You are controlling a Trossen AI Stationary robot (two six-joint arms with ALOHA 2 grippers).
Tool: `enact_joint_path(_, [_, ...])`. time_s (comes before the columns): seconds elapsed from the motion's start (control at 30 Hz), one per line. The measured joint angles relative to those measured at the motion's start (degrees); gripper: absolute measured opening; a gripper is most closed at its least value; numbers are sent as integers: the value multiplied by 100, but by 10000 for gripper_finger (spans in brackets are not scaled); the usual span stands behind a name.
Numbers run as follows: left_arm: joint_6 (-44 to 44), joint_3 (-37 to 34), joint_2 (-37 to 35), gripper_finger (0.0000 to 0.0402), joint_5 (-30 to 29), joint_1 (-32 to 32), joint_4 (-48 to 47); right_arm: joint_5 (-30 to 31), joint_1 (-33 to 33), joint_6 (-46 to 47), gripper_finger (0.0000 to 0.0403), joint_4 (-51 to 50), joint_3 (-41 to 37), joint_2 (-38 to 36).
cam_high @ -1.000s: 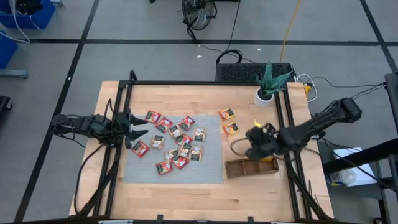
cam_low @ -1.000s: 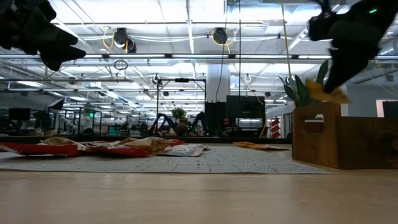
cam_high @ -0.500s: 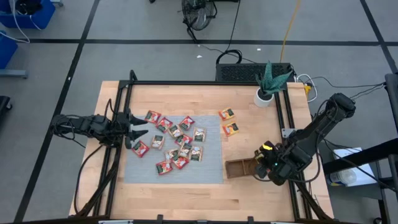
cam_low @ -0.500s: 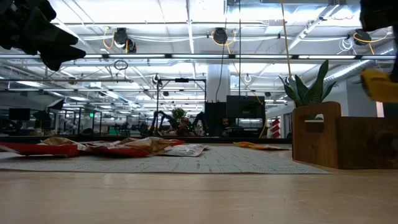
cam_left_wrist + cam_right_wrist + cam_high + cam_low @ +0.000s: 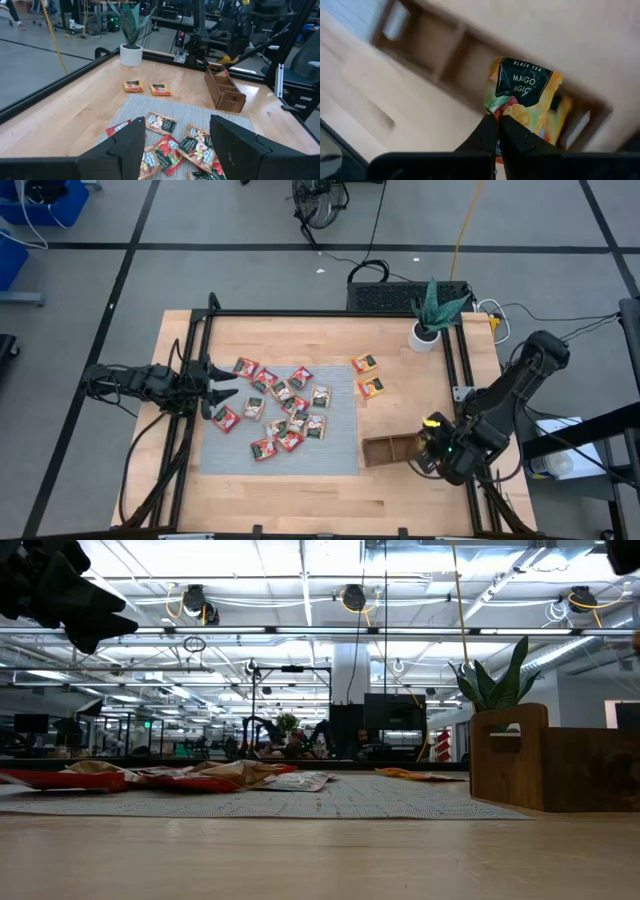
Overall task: Pick & Place Tea
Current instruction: Put the yellow tea bag into the right section of the wooden organizer
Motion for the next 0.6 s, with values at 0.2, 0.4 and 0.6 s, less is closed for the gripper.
enact_joint_path(0.2, [-2,0,0,223,0,2,0,-202,252,476,0,552,-3,239])
enact_joint_path(0.4, [-1,0,-1,223,0,1,-1,125,363,470,0,596,-3,659])
enact_joint_path(0.6, [0,0,-2,223,0,0,-2,241,388,433,0,611,-9,855])
